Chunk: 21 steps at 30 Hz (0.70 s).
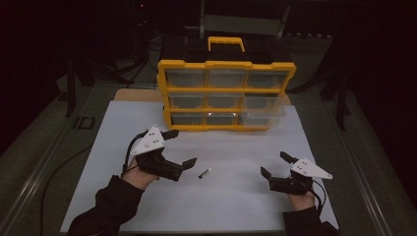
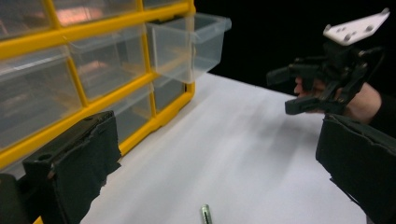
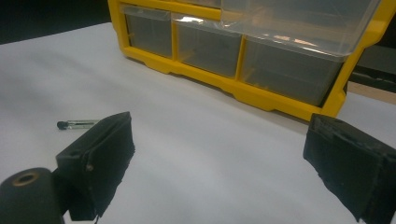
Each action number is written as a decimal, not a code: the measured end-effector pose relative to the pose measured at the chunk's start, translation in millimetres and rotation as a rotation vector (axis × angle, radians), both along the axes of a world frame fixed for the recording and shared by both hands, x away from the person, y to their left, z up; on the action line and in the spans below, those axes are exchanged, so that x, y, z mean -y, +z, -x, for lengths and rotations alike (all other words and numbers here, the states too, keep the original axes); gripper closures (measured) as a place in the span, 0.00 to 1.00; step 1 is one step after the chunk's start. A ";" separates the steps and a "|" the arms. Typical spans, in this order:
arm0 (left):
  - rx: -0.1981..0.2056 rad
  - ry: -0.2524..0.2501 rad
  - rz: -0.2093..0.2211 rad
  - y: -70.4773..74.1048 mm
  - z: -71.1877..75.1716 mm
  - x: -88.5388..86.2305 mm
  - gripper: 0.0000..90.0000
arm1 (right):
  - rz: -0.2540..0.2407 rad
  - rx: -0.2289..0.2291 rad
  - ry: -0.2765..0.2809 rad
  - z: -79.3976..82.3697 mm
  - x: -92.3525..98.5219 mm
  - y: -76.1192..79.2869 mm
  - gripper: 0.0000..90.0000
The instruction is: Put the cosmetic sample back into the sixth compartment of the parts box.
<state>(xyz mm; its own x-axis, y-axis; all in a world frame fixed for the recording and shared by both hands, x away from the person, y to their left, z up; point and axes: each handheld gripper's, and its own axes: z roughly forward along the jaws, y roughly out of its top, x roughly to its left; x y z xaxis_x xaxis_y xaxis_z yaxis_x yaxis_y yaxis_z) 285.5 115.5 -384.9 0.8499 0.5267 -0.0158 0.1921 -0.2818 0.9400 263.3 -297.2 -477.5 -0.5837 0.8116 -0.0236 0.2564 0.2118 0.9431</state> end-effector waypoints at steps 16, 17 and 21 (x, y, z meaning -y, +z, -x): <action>-0.096 -0.009 -0.080 -46.9 -15.3 32.4 0.00 | 0.009 0.007 0.012 0.5 -0.5 0.3 0.10; -0.098 -0.004 -0.085 -49.0 -15.9 33.0 0.00 | 0.008 0.006 0.013 0.4 -0.4 0.2 0.10; -0.125 0.000 -0.106 -60.2 -18.8 35.2 0.00 | 0.011 0.008 0.012 0.4 -0.7 0.2 0.10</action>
